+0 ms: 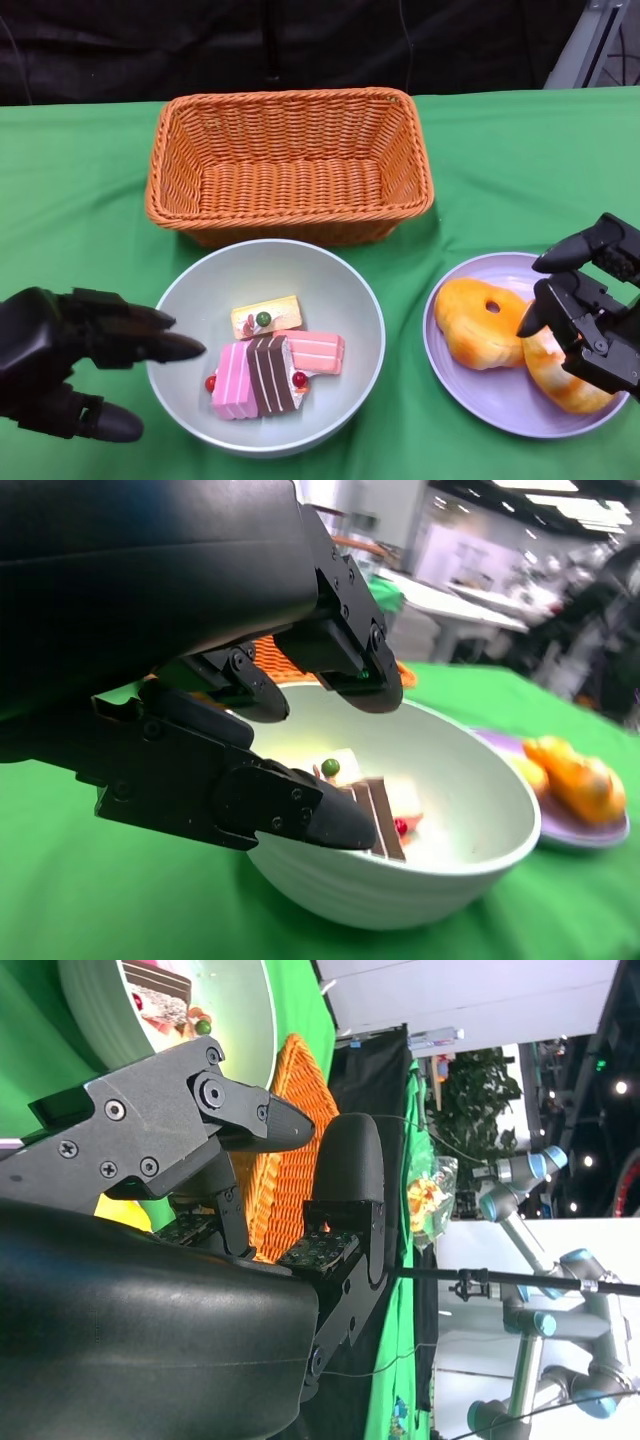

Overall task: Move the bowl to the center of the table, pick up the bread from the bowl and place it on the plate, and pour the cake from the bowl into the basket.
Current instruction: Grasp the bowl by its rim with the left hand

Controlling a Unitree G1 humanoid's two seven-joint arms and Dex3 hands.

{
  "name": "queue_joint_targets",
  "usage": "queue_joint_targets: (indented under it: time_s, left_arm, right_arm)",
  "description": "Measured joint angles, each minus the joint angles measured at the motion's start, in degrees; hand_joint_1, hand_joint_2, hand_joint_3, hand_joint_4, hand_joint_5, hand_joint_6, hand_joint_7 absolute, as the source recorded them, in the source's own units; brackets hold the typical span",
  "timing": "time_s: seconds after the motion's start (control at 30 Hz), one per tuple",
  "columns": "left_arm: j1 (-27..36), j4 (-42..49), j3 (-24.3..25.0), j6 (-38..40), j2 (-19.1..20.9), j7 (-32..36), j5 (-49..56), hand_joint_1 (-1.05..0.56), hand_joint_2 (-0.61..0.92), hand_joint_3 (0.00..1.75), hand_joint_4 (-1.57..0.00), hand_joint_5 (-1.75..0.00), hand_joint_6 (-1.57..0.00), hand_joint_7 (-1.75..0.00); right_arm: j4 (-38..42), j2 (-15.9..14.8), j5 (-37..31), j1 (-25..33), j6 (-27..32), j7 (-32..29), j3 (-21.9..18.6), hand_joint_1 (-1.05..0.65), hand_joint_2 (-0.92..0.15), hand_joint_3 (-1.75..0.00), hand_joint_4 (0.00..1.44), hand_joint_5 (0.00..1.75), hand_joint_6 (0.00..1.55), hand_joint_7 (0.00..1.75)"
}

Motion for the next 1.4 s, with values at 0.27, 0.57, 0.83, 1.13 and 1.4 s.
queue_joint_targets:
  time_s: [0.27, 0.57, 0.83, 1.13, 1.4]
  left_arm:
    - [-1.6, -1.6, 0.1, -0.3, 0.0, 15.2, 20.6, -0.36, 0.88, 0.0, -0.89, -0.05, -0.83, -0.03]
    - [-6.1, -3.5, -15.4, 11.3, 2.2, 35.7, 38.2, -0.33, 0.92, 0.02, -0.89, -0.02, -0.84, -0.01]
    - [-10.0, -1.7, -28.8, 21.2, 4.5, 47.1, 42.8, -0.36, 0.92, 0.05, -0.9, -0.01, -0.86, -0.01]
    - [-13.3, 3.1, -39.9, 26.8, 3.9, 54.4, 43.7, -0.35, 0.92, 0.05, -0.89, 0.0, -0.88, -0.01]
    - [-14.3, 7.2, -44.8, 28.0, 3.1, 59.8, 41.6, -0.35, 0.92, 0.09, -0.92, -0.01, -0.9, -0.02]
  right_arm:
    - [0.0, 0.5, 0.3, 0.0, 0.7, -1.1, -0.2, -0.17, -0.64, -0.91, 0.6, 1.6, 0.54, 1.31]
    - [0.0, 1.2, 0.6, -0.2, 1.6, -1.7, -0.1, -0.15, -0.62, -0.96, 0.61, 1.59, 0.56, 1.29]
    - [-0.1, 1.4, 1.0, -0.2, 1.7, -1.9, -0.2, -0.17, -0.59, -0.97, 0.61, 1.57, 0.57, 1.28]
    - [0.0, 1.3, 1.1, -0.2, 1.7, -1.7, -0.3, -0.16, -0.6, -0.96, 0.61, 1.57, 0.58, 1.27]
    - [0.1, 1.3, 0.6, -0.2, 1.7, -1.4, -0.3, -0.17, -0.59, -0.96, 0.61, 1.58, 0.58, 1.28]
